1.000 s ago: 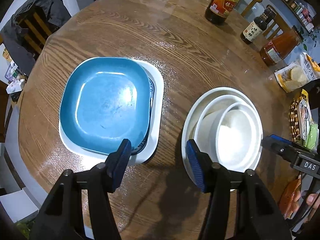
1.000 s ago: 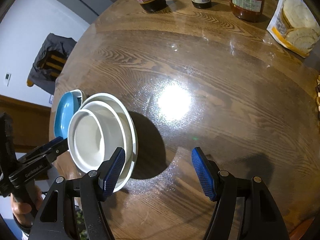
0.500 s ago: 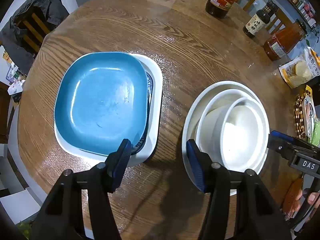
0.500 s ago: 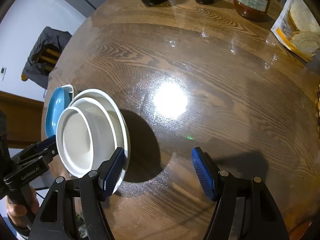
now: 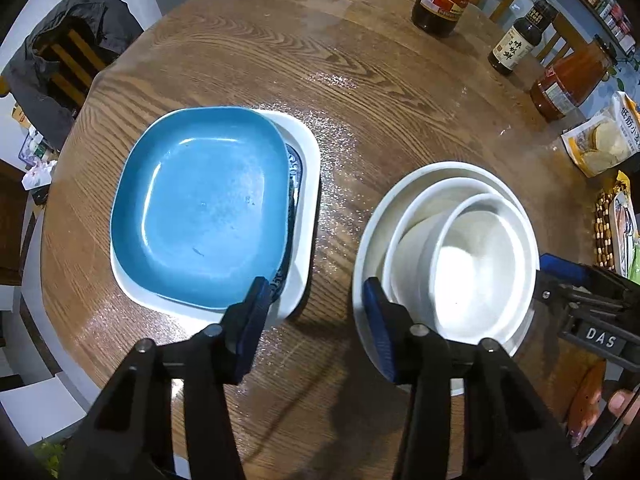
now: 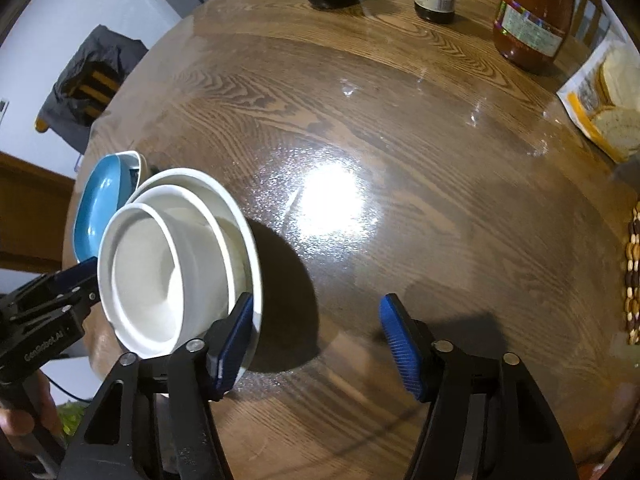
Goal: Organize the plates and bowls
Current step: 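Grasp the rim of the nested white bowls with both grippers, then lift the nested white bowls with both grippers over the blue plate stack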
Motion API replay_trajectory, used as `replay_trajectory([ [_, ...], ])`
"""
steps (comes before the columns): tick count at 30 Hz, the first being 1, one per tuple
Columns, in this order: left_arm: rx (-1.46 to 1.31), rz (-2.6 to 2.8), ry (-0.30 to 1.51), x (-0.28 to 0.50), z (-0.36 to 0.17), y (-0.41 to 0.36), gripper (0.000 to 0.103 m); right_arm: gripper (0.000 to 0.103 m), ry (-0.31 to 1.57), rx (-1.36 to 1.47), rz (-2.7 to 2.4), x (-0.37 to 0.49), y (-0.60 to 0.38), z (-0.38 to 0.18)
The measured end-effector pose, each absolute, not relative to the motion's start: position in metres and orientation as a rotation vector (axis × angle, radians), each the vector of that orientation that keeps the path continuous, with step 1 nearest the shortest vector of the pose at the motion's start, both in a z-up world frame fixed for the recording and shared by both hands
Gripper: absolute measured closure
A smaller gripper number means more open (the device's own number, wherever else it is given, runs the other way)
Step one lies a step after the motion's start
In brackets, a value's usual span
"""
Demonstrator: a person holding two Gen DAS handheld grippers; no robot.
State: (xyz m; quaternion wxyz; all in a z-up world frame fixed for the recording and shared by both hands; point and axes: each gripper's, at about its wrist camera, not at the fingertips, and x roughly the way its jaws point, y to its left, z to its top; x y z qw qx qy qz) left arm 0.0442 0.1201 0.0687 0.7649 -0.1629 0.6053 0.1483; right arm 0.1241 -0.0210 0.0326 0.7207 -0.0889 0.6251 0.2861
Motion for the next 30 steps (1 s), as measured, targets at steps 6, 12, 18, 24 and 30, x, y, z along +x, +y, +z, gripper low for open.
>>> replay_trajectory([
  [6, -0.342, 0.305, 1.317, 0.049, 0.07, 0.108, 0.089, 0.066, 1.385, -0.222, 0.667, 0.12, -0.012, 0.037],
  [12, -0.348, 0.308, 1.32, 0.051, 0.07, 0.105, 0.095, 0.083, 1.395, -0.228, 0.693, 0.116, -0.002, 0.038],
  [18, -0.368, 0.323, 1.311, 0.051, 0.069, 0.104, 0.1, 0.091, 1.385, -0.257, 0.695, 0.113, 0.008, 0.039],
  [24, -0.38, 0.337, 1.308, 0.05, 0.069, 0.105, 0.1, 0.091, 1.383, -0.273, 0.687, 0.11, 0.011, 0.04],
  [30, -0.392, 0.351, 1.317, 0.047, 0.07, 0.109, 0.101, 0.091, 1.392, -0.259, 0.684, 0.106, 0.015, 0.04],
])
